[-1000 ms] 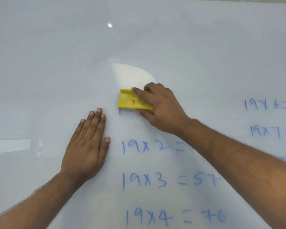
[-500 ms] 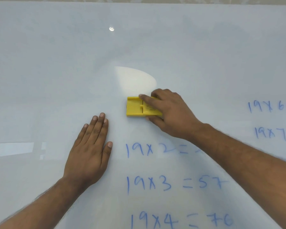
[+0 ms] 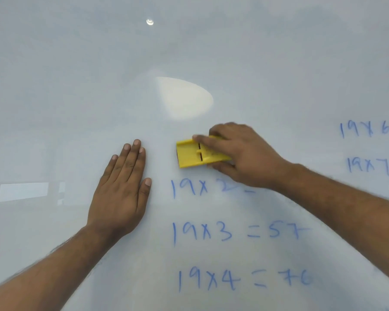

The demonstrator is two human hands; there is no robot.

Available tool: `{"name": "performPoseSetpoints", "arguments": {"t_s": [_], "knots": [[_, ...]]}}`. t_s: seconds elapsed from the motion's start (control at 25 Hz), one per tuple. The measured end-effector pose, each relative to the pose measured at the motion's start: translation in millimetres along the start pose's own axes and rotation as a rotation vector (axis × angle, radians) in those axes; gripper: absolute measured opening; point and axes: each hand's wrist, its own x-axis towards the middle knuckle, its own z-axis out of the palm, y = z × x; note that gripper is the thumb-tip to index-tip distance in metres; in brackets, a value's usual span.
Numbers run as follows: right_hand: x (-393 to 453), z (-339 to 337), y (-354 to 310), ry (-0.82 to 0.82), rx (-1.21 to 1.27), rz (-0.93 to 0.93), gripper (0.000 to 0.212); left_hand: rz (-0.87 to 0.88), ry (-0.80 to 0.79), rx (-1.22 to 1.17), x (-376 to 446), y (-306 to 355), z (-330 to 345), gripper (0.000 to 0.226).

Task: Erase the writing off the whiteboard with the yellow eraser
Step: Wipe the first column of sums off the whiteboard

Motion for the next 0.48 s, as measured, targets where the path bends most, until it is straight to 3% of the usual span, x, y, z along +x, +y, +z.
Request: {"name": "performPoseSetpoints", "arguments": {"t_s": [0.2,0.32,0.48], "knots": [[3.1,18.7,-33.5,0.160,0.120,0.206,0.058,0.019,0.027,-0.005,0.5,-2.9,6.3,0.063],[-13.2,38.1,-62.7,0.181,0.148,0.178,0.058,0.016,0.026,-0.014,1.3,-8.0,8.7,0.064],[-41.9,34.2,-46.8,0.114,0.072,0.078,0.058,-0.011,0.027,-0.015,-2.0,-9.4,9.3,0.063]]}}
